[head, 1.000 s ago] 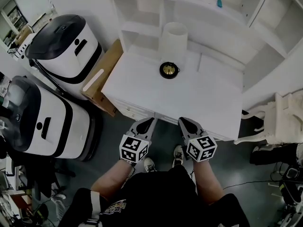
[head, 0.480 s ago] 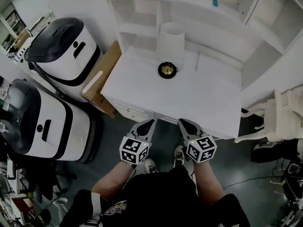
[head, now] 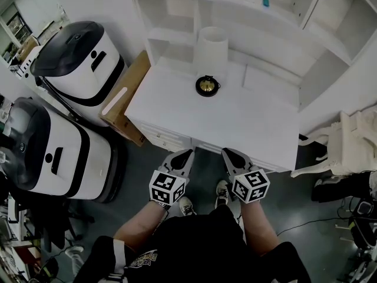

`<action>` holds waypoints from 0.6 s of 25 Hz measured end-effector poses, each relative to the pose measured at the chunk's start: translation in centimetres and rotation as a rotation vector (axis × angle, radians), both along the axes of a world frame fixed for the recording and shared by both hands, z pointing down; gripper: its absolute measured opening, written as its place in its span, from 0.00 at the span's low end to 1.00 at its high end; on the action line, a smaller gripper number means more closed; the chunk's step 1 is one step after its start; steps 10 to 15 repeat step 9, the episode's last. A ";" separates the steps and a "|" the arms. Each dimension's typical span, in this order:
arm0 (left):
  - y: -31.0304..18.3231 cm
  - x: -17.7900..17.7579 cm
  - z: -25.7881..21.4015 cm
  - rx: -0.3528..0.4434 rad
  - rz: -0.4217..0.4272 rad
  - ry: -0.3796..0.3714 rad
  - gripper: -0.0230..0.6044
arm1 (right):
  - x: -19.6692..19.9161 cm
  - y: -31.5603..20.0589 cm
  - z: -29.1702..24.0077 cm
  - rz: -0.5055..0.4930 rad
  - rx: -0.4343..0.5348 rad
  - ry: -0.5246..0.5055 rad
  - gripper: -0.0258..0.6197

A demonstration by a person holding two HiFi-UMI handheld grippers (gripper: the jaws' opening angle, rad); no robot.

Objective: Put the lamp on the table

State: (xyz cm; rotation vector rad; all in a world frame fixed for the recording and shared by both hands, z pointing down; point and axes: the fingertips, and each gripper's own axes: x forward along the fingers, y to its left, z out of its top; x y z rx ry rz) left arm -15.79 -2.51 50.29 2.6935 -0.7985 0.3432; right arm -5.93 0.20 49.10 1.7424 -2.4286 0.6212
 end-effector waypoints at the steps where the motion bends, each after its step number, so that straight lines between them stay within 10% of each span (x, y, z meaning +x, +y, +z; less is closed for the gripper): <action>1: 0.1 0.0 0.0 0.000 0.002 0.000 0.05 | 0.0 0.1 0.0 0.001 0.000 0.001 0.08; 15: 0.9 -0.1 0.0 0.000 0.010 0.003 0.05 | -0.1 1.0 0.1 0.007 -0.004 0.005 0.08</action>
